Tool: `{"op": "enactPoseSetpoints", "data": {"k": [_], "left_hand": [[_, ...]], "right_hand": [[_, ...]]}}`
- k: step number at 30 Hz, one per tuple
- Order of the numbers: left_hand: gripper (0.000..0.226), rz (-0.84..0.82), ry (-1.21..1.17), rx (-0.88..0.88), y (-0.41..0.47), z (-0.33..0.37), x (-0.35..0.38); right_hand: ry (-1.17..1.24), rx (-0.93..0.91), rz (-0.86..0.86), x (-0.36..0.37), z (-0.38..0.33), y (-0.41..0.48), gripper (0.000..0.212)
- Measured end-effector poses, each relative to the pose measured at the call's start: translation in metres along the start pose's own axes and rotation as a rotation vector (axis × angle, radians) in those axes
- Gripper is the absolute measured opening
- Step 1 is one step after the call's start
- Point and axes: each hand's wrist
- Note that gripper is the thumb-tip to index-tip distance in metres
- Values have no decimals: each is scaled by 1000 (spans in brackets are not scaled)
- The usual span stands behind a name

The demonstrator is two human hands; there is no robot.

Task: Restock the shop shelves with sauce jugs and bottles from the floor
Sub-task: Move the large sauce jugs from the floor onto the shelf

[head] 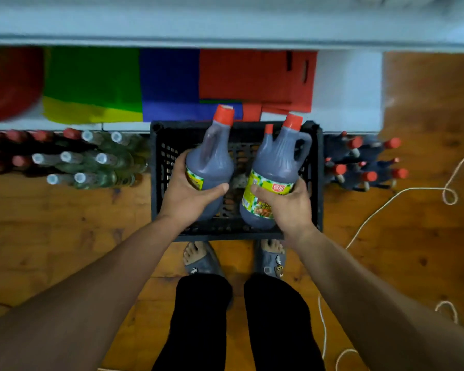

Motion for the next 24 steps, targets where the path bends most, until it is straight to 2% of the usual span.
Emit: {"op": "enactPoseSetpoints", "data": {"k": [10,16,19,24], "left_hand": [[82,30,-130,144,-121,147,-30],[80,42,-228,275,-172,227,-46],[84,23,-261,351,-194,270,-57],[80,9,-293,502,-225,333,-77]], "right_hand": [[-8,-261,13,-86,-98,-149,82],[39,-409,12,-129,-154,-221,84],[58,-490,45,-145,-186,-254,80],[105,-634,102,-166,-233,-311,77]]}}
Point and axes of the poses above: each hand's wrist, its own y-axis towards the middle knuckle, its own x-axis out of the palm, z = x × y, and after that the axes turned 10 degrees about -y, right-handed
